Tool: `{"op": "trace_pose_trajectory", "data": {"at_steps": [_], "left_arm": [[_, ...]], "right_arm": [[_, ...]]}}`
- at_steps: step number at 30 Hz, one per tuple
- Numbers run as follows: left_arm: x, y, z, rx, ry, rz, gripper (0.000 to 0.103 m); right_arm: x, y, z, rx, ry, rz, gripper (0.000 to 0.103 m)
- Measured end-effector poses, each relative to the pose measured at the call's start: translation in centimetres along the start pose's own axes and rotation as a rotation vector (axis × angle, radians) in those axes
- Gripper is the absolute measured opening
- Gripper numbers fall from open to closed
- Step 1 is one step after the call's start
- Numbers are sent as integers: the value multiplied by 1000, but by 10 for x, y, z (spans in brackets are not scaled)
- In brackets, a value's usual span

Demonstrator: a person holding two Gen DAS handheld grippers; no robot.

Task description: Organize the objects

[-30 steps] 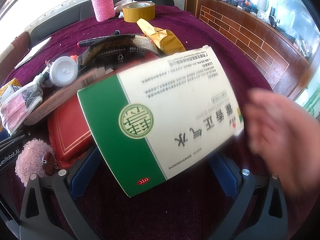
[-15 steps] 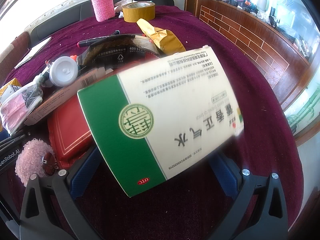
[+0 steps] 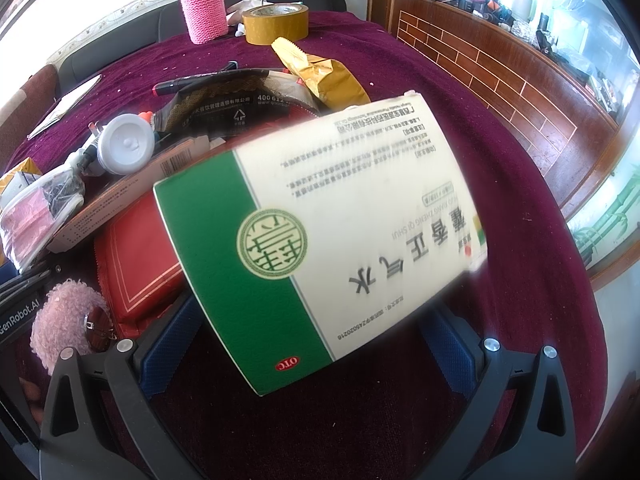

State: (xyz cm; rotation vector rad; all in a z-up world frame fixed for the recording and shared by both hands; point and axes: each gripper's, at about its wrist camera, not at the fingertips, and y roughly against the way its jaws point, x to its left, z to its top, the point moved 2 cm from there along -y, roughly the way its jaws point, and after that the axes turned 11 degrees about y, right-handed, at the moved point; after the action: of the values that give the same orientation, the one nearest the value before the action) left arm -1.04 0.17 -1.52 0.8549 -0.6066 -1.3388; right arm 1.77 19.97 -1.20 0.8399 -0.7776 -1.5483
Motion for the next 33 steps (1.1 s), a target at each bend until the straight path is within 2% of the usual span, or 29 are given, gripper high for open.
{"op": "trace_pose_trajectory", "data": {"at_steps": [7, 10, 12, 14, 18, 20, 21, 23, 26, 28, 31, 33], "left_arm": [[0, 0, 0, 54, 23, 23, 102], [0, 1, -1, 52, 22, 22, 102], [4, 4, -1, 81, -5, -21, 101], [13, 19, -4, 81, 7, -112, 101], [29, 70, -4, -67, -39, -238, 101], [25, 91, -1, -149, -124, -253, 101], [21, 95, 1, -161, -158, -255, 101], [10, 97, 6, -153, -228, -262, 101], [1, 93, 9, -125, -271, -270, 101], [2, 94, 13, -131, -258, -285, 101], [13, 103, 23, -121, -196, -355, 101], [20, 99, 36, -91, -157, -342, 101]], "right_arm": [[0, 0, 1, 4, 6, -3, 103], [0, 1, 2, 12, 15, 1, 103], [-2, 2, 4, 52, 26, 25, 103], [-8, 11, 0, 46, 13, 50, 101], [-30, 48, -14, -88, -28, 58, 101], [-40, 66, -21, -182, -69, 90, 101], [-44, 72, -23, -221, -96, 126, 101], [-49, 68, -23, -196, -118, 199, 101], [-49, 61, -28, -181, -112, 187, 101], [-48, 56, -33, -174, -105, 206, 101], [-58, 49, -37, -168, -123, 221, 101], [-61, 49, -38, -182, -139, 237, 101]]}}
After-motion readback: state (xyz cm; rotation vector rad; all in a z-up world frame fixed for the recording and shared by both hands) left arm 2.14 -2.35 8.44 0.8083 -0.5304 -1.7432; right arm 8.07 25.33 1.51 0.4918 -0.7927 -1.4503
